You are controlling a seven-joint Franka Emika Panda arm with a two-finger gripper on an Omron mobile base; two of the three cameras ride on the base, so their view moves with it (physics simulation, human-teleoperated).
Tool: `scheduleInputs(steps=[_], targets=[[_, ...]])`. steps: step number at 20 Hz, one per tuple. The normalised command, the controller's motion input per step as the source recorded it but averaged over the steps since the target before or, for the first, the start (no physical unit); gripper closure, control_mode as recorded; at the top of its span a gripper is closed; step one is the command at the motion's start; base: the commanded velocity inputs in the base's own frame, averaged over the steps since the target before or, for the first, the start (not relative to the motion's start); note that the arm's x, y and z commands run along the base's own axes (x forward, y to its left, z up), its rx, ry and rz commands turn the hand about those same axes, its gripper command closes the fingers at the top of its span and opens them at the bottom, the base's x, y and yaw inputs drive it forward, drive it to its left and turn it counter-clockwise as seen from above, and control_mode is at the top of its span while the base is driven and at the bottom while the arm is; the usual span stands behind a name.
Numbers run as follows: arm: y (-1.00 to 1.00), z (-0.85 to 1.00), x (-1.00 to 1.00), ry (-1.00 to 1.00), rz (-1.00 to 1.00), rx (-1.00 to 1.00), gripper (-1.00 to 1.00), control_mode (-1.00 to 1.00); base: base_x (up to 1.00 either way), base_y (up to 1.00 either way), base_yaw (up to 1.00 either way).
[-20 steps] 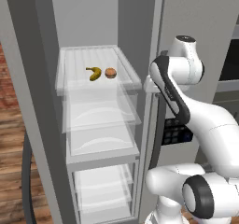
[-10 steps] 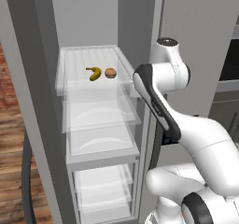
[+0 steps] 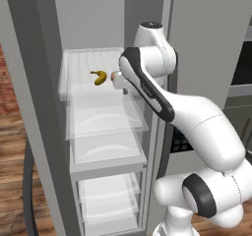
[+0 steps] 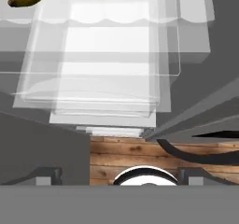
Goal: Pick the tangerine and banana from the fridge and place them inside the tupperware on the counter.
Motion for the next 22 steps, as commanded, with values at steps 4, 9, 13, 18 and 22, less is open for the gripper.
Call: scheduleInputs(steps=[4,9,13,18,22], targets=[[0.33,0.00,0.28,-0.09,0.00,0.00,-1.00,-1.00,0.00,0.00,0.00],[0.27,0.00,0.34,-0.10,0.00,0.00,-1.00,-1.00,0.00,0.00,0.00],[0.24,0.00,0.36,-0.17,0.00,0.00,-1.00,-1.00,0.00,0.00,0.00],[0.23,0.00,0.35,-0.21,-0.05,0.00,-1.00,-1.00,0.00,0.00,0.00],[0.20,-0.01,0.33,-0.06,-0.08,0.00,-1.00,-1.00,0.00,0.00,0.00]])
